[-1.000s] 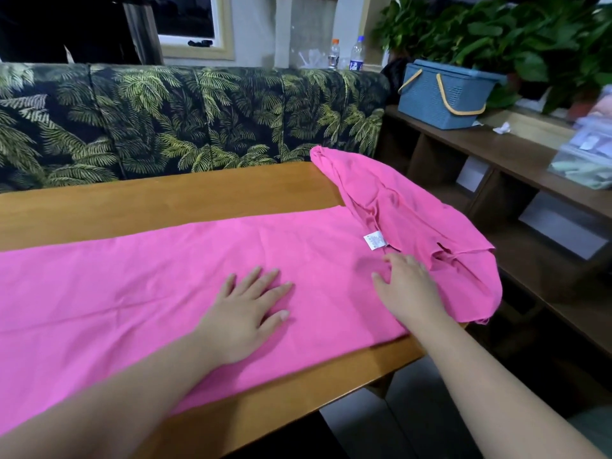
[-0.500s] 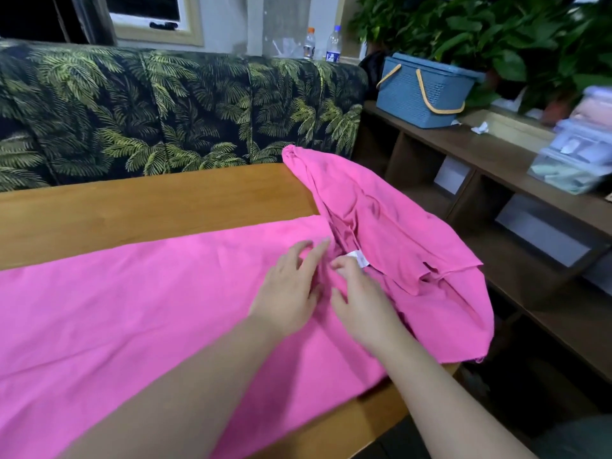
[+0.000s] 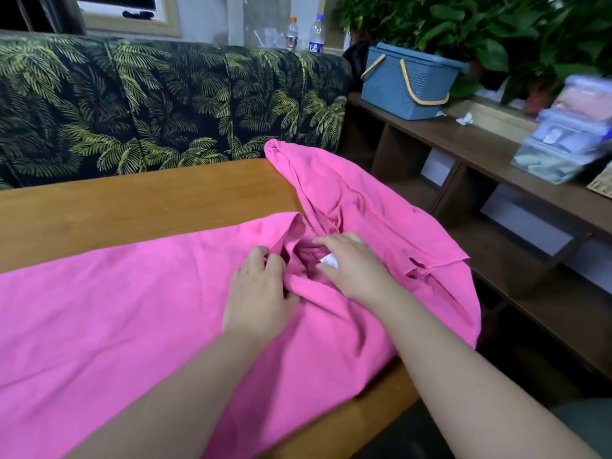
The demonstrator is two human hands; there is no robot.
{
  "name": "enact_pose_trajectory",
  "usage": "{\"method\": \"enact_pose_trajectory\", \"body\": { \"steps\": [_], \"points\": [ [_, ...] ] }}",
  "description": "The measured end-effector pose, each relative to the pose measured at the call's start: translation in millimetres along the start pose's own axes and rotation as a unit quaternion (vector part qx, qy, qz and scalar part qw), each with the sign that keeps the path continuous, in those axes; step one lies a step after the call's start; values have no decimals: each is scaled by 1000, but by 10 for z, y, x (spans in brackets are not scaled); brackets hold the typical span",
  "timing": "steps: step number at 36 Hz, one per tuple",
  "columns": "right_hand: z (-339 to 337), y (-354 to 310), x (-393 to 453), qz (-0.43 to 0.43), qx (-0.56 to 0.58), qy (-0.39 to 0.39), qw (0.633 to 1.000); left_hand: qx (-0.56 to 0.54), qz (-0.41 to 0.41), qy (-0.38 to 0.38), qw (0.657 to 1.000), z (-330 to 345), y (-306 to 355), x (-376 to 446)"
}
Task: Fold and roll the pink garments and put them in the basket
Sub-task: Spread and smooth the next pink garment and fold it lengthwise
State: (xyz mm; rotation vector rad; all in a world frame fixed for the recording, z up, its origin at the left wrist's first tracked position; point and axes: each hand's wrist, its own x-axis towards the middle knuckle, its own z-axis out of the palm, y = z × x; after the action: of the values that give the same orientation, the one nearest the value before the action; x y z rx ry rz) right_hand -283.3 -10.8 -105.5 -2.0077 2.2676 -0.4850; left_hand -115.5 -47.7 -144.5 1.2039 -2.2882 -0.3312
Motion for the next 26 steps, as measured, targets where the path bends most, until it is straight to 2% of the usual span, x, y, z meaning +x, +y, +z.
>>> {"method": "enact_pose_trajectory", "body": {
  "steps": [3,6,9,13,16,19,21,23,26],
  "points": [
    [22,-55,151,9,-83,-44,996,23,-15,-9,1000,-4,1,0],
    [33,-69,259,-4,-135,-13,991,30,-17,-12,999,-7,-9,-8],
    [-4,-32,326,58,-37,29,997,17,-3,10,1000,-4,-10,-6],
    [-115,83,431,152,85,110,979,43,-20,3,999,37,0,4],
    [-183,227,489,203,172,138,954,90,-76,-69,991,29,33,22],
    [-299,317,457,235,237,181,925,146,-76,-136,977,34,45,60],
    [-385,293,385,228,235,207,922,159,-66,-175,969,39,49,89],
    [-426,210,299,194,194,218,937,172,-51,-208,962,32,49,136],
    [-383,7,163,124,152,160,967,171,-6,-242,955,21,62,245]
  ]
}}
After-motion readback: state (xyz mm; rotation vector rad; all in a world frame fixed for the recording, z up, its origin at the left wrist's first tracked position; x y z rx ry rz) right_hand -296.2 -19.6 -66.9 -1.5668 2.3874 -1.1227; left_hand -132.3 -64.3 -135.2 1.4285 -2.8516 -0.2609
